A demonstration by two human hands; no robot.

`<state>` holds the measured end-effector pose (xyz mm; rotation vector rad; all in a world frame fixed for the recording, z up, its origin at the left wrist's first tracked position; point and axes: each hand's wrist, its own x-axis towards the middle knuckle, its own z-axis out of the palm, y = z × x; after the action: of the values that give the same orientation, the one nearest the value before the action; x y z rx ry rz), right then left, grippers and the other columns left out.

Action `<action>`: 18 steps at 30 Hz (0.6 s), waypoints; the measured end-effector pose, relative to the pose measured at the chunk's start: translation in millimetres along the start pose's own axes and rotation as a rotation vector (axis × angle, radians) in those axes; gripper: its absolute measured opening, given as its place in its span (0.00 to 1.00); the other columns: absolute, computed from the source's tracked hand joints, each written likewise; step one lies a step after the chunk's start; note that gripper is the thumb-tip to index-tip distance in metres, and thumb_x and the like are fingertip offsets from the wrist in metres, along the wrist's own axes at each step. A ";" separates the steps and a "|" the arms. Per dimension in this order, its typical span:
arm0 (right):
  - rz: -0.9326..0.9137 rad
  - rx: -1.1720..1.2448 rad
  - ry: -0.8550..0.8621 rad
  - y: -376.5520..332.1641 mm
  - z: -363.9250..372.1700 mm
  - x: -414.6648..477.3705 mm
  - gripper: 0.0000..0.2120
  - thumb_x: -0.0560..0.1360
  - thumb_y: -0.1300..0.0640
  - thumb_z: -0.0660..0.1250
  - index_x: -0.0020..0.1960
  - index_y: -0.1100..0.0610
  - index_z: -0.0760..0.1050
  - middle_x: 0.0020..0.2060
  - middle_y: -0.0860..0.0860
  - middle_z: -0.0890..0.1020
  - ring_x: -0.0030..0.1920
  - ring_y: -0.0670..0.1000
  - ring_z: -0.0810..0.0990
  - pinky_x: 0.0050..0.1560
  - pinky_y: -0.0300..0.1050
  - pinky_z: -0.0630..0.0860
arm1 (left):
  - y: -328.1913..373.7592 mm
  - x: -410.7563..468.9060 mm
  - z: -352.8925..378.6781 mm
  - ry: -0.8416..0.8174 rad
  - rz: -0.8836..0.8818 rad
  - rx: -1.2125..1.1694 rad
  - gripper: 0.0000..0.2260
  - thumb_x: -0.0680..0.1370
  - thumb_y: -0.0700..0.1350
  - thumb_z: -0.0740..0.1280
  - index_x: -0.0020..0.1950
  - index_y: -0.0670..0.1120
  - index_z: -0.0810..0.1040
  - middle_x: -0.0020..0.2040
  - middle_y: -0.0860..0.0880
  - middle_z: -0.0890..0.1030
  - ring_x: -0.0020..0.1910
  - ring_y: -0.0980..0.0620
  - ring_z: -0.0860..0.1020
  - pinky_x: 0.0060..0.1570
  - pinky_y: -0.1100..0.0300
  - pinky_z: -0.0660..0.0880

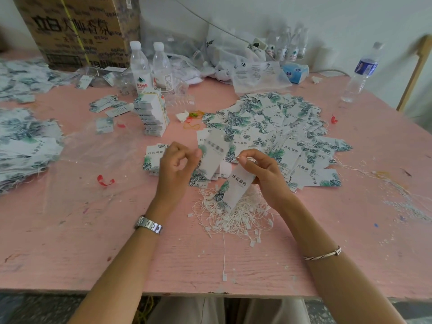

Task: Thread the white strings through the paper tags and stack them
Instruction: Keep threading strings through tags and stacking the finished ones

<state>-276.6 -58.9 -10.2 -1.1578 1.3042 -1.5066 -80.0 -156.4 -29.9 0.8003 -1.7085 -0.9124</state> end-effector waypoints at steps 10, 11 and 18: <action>0.006 0.084 0.029 -0.9 -2.8 1.3 0.14 0.72 0.60 0.65 0.41 0.42 0.83 0.42 0.46 0.86 0.40 0.48 0.81 0.36 0.39 0.74 | 1.4 -13.2 23.4 -0.172 0.041 -0.014 0.13 0.78 0.50 0.69 0.40 0.42 0.80 0.43 0.48 0.74 0.43 0.51 0.74 0.46 0.65 0.70; 0.005 0.092 0.029 -0.4 -3.6 1.5 0.16 0.73 0.62 0.64 0.41 0.43 0.83 0.43 0.45 0.86 0.40 0.48 0.81 0.35 0.38 0.74 | 0.6 -13.3 24.2 -0.178 0.051 -0.011 0.14 0.78 0.51 0.69 0.40 0.42 0.80 0.42 0.47 0.74 0.43 0.51 0.74 0.45 0.65 0.70; -0.001 0.114 0.049 1.1 -7.0 2.4 0.15 0.73 0.67 0.62 0.43 0.49 0.80 0.45 0.46 0.83 0.41 0.53 0.76 0.32 0.37 0.68 | -1.0 -13.6 24.8 -0.176 0.087 0.004 0.13 0.78 0.55 0.67 0.39 0.47 0.79 0.41 0.49 0.73 0.42 0.53 0.73 0.46 0.65 0.70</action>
<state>-284.0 -59.7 -11.3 -1.0551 1.2332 -1.5977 -99.8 -140.4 -42.3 0.6582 -1.8828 -0.9422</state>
